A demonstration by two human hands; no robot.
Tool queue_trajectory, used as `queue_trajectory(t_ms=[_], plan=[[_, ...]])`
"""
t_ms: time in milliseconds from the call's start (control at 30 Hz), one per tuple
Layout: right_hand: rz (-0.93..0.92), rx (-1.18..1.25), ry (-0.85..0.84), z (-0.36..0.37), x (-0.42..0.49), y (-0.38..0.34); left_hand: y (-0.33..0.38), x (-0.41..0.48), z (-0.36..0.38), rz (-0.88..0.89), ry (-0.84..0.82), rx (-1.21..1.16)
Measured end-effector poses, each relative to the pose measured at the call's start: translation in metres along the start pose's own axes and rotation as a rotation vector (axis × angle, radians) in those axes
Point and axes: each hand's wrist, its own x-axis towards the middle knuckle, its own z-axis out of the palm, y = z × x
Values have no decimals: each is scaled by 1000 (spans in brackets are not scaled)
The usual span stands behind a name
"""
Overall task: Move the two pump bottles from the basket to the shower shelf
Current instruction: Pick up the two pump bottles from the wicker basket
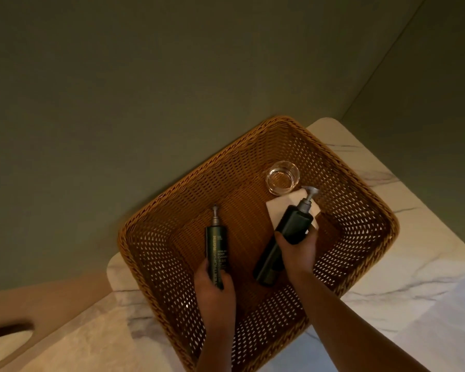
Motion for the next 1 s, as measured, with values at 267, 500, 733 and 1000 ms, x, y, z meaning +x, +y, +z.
queue_trajectory(t_ms=[267, 500, 733, 1000], plan=[[-267, -152, -225, 1, -8, -19, -15, 14, 15, -70, -5, -26], [-445, -206, -323, 7, 2, -27, -33, 34, 36, -61, -28, 99], [-522, -248, -369, 10, 16, -22, -45, 53, 53, -83, -59, 199], [-527, -258, -377, 10, 22, -14, -45, 61, 69, -45, -203, 312]])
